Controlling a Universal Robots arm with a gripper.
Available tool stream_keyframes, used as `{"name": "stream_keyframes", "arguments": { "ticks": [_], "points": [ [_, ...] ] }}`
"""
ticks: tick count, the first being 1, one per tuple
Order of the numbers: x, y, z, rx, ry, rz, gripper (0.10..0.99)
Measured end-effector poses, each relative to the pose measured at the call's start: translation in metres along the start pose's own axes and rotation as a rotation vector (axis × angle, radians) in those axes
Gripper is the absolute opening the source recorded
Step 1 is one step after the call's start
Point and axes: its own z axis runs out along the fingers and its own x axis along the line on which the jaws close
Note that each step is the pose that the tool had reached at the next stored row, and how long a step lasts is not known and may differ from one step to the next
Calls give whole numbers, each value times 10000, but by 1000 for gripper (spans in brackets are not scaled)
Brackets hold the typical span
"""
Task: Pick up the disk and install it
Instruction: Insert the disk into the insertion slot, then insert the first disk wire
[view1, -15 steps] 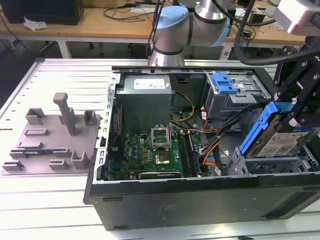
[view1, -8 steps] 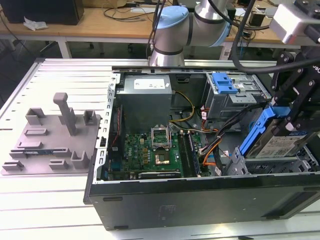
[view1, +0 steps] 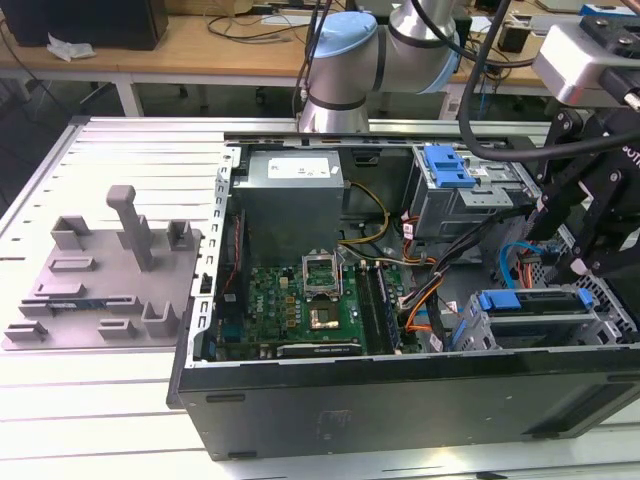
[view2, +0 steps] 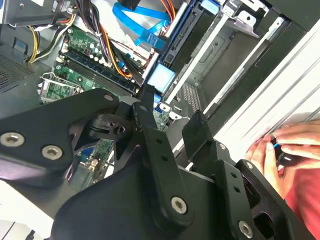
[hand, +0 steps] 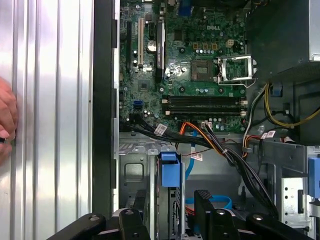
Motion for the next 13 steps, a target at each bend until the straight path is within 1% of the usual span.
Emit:
{"name": "stream_keyframes", "arguments": {
  "ticks": [13],
  "points": [
    [0,0,0,-1,-1,0,506]
  ]
}}
